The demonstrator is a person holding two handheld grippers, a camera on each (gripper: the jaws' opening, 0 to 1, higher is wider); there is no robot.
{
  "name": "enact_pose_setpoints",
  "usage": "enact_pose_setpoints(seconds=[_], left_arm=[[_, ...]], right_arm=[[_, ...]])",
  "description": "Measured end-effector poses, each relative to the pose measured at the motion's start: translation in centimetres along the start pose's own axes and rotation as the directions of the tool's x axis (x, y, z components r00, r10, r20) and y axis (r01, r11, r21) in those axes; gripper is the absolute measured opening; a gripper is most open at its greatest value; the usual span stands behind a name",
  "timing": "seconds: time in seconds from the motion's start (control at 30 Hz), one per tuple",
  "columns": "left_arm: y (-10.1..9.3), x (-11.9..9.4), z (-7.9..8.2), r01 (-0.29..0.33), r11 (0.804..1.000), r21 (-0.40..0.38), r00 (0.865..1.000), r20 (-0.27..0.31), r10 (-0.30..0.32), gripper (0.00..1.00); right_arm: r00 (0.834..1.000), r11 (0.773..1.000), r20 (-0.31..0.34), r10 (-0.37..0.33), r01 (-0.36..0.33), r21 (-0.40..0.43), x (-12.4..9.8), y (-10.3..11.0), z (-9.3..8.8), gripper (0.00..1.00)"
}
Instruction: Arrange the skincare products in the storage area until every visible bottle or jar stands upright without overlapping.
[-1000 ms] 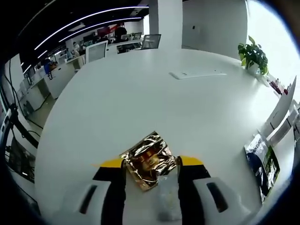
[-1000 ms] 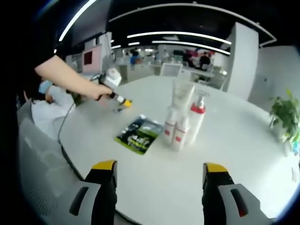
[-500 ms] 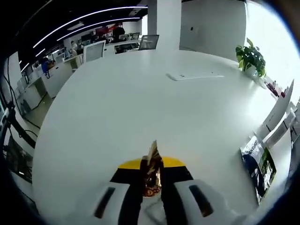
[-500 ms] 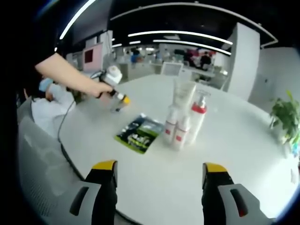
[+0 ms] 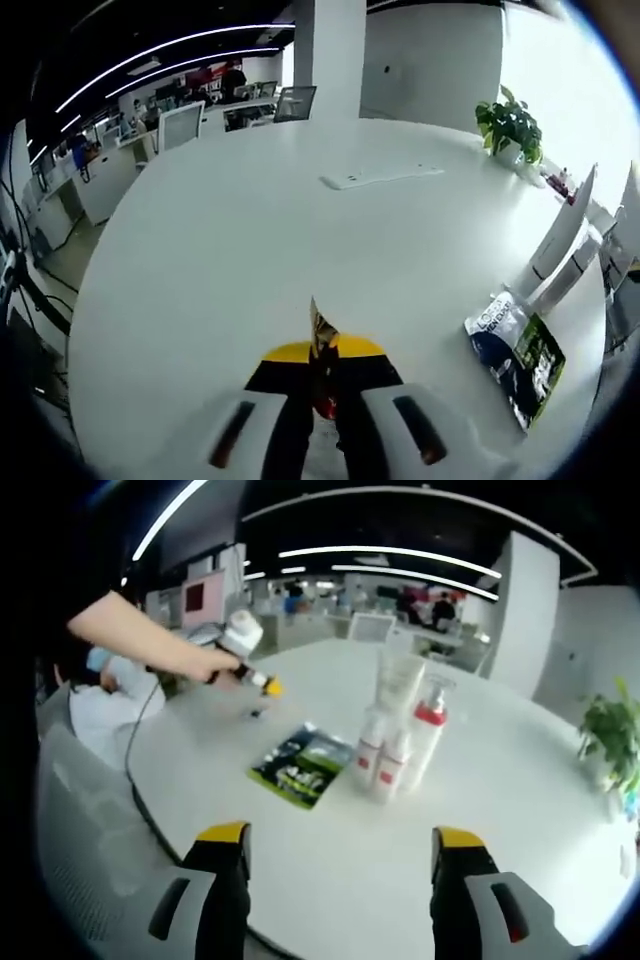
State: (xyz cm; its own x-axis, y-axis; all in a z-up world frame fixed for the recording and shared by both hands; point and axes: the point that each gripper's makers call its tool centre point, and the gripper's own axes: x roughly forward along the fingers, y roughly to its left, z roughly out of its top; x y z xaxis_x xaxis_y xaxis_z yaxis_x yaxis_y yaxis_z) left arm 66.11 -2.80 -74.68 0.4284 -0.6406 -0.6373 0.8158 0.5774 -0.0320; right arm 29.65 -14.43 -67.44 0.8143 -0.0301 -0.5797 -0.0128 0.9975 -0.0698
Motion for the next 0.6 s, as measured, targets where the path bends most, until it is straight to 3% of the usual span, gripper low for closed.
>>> enact_pose_setpoints(seconds=[0.1, 0.6], left_arm=[[-1.3, -1.0, 0.5, 0.006, 0.993, 0.119, 1.0, 0.006, -0.007, 0.01], [-6.7, -5.8, 1.1, 0.063, 0.976, 0.206, 0.996, 0.048, -0.074, 0.01]], right_arm=[[1.0, 1.0, 0.002, 0.001, -0.001, -0.005, 0.0, 0.0, 0.0, 0.75], [0.999, 0.999, 0.012, 0.046, -0.045, -0.03, 0.0, 1.0, 0.3, 0.69]])
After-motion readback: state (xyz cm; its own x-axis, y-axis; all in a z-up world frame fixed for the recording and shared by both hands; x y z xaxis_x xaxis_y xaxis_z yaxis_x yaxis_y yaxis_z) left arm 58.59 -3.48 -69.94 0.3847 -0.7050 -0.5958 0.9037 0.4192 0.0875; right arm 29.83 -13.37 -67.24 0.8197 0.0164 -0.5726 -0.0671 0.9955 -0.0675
